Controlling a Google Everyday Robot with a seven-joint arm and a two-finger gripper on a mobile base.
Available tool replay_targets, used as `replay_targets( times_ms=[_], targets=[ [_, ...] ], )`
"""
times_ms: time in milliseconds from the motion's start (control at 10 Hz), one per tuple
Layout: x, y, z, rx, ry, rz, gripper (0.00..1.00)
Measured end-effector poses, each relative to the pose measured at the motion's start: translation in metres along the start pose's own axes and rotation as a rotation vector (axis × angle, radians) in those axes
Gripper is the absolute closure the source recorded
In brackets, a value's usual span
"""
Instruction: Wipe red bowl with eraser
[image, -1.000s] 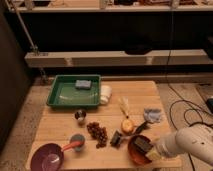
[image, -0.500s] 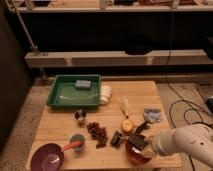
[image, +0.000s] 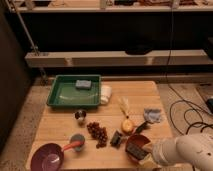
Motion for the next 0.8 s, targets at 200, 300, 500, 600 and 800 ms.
replay_targets(
  times_ms=[200, 300, 500, 600, 800],
  targets=[
    [0.010, 0.004, -0.002, -0.009, 0.014, 0.003, 1.00],
    [0.015, 0.004, -0.002, -0.011, 0.023, 0.007, 1.00],
    [0.028, 0.000, 0.000, -0.010, 0.045, 0.021, 1.00],
    [0.034, -0.003, 0.002, -0.007, 0.054, 0.032, 1.00],
    [0.043, -0.014, 0.001, 0.013, 0.063, 0.061, 1.00]
  ],
)
